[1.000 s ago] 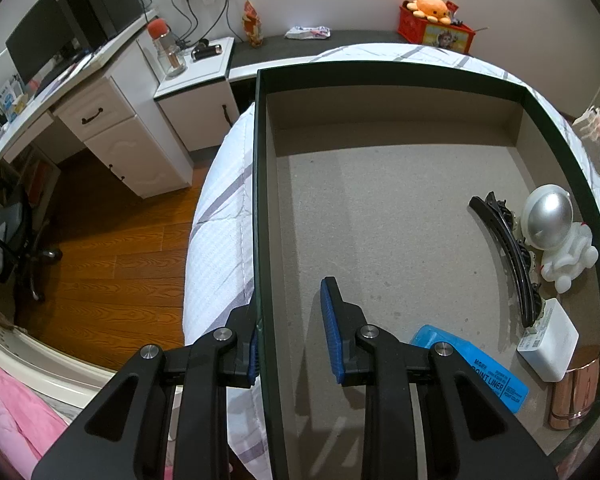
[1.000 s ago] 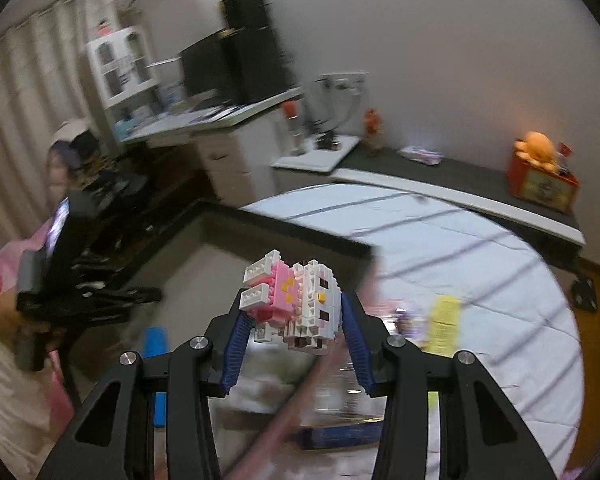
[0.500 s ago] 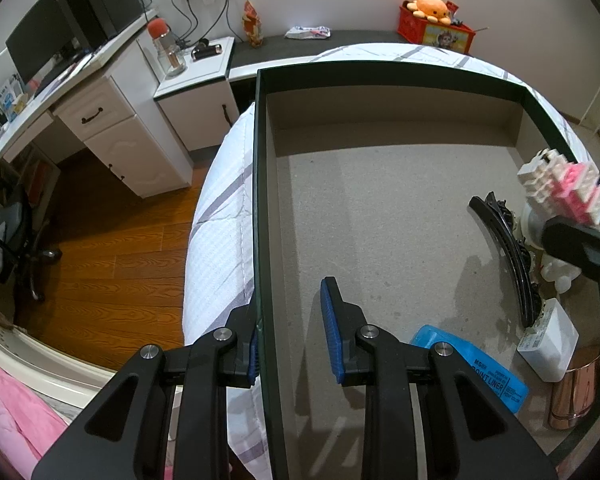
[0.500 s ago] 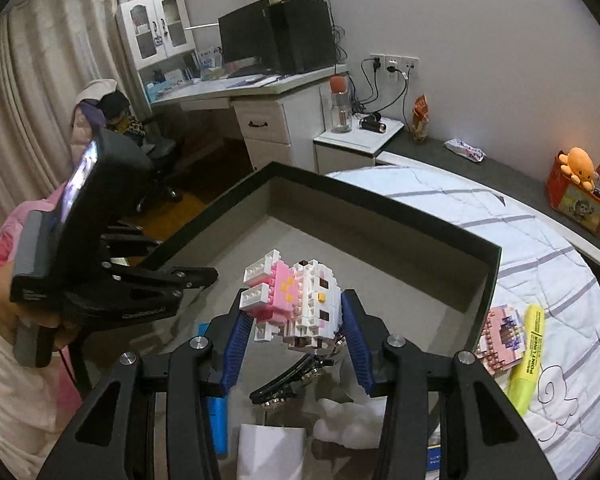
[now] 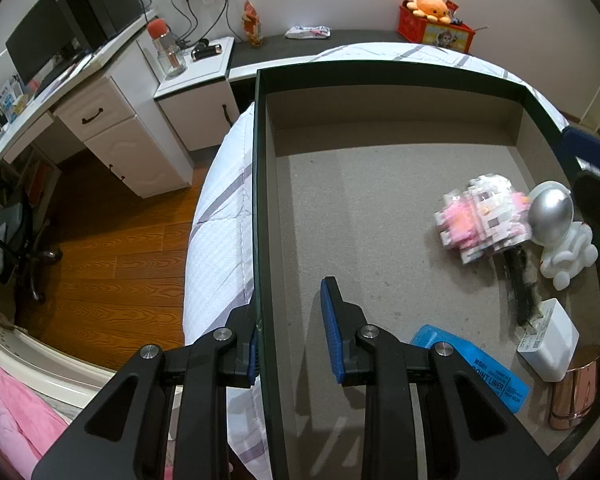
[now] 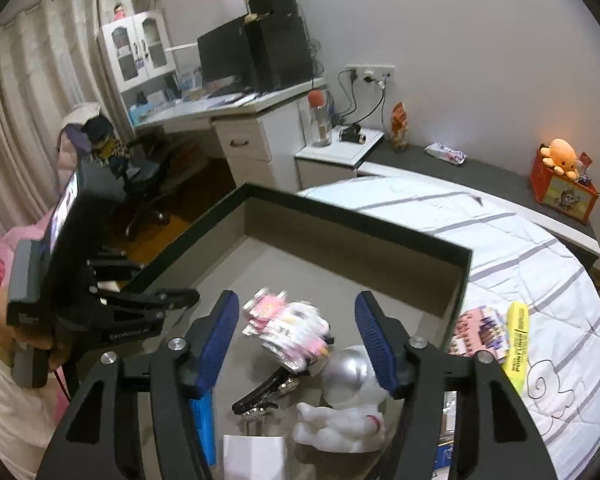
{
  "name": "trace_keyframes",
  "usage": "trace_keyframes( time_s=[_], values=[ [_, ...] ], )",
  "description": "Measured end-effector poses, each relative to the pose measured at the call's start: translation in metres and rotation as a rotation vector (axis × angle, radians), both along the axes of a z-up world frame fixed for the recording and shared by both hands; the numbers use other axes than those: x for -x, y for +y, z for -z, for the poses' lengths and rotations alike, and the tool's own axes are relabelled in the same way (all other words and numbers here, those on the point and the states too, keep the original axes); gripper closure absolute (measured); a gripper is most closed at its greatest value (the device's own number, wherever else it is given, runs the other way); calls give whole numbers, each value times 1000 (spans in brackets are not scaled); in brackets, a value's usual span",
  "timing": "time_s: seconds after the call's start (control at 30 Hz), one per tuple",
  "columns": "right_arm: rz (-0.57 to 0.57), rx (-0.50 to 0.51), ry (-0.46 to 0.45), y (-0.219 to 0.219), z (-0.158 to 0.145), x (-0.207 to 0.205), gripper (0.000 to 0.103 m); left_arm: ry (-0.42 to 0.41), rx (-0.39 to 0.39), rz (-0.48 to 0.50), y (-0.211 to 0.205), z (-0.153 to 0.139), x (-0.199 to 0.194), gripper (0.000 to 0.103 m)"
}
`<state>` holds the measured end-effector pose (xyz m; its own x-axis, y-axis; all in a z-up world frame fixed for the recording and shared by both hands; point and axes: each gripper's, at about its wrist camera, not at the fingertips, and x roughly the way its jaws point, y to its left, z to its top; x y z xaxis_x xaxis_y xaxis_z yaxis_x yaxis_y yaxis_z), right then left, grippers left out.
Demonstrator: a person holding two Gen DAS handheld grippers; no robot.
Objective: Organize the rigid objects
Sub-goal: 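Open right gripper to drop block figure into the box, then move right gripper back toward the yellow highlighter on the bed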
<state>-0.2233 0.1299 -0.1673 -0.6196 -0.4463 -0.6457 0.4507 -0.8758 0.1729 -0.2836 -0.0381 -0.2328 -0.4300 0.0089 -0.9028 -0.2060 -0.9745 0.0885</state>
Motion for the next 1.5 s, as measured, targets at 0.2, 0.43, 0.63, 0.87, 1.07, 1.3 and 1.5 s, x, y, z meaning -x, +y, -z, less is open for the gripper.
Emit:
trace_keyframes(
  time_s=[0.2,0.43,0.63,0.87,1.07,1.3,1.5],
  values=[
    [87,33,37,35,-16,-4,39,-1,0,-1,0,0,1,78],
    [271,61,21,107,-13,-11,35,-1,-1,-1,2,-1,0,78],
    [373,31,-50,147,15,-17,35,-1,-1,-1,2,-1,1,78],
    [385,-21,-121,152,45,-24,35,-1,1,0,2,-1,1,78],
    [379,-38,-147,150,56,-21,35,-1,-1,0,2,-1,2,78],
    [392,-27,-149,154,57,-24,35,0,3,2,3,-1,2,78],
    [415,-25,-159,160,61,-25,35,0,5,1,3,0,2,78]
  ],
)
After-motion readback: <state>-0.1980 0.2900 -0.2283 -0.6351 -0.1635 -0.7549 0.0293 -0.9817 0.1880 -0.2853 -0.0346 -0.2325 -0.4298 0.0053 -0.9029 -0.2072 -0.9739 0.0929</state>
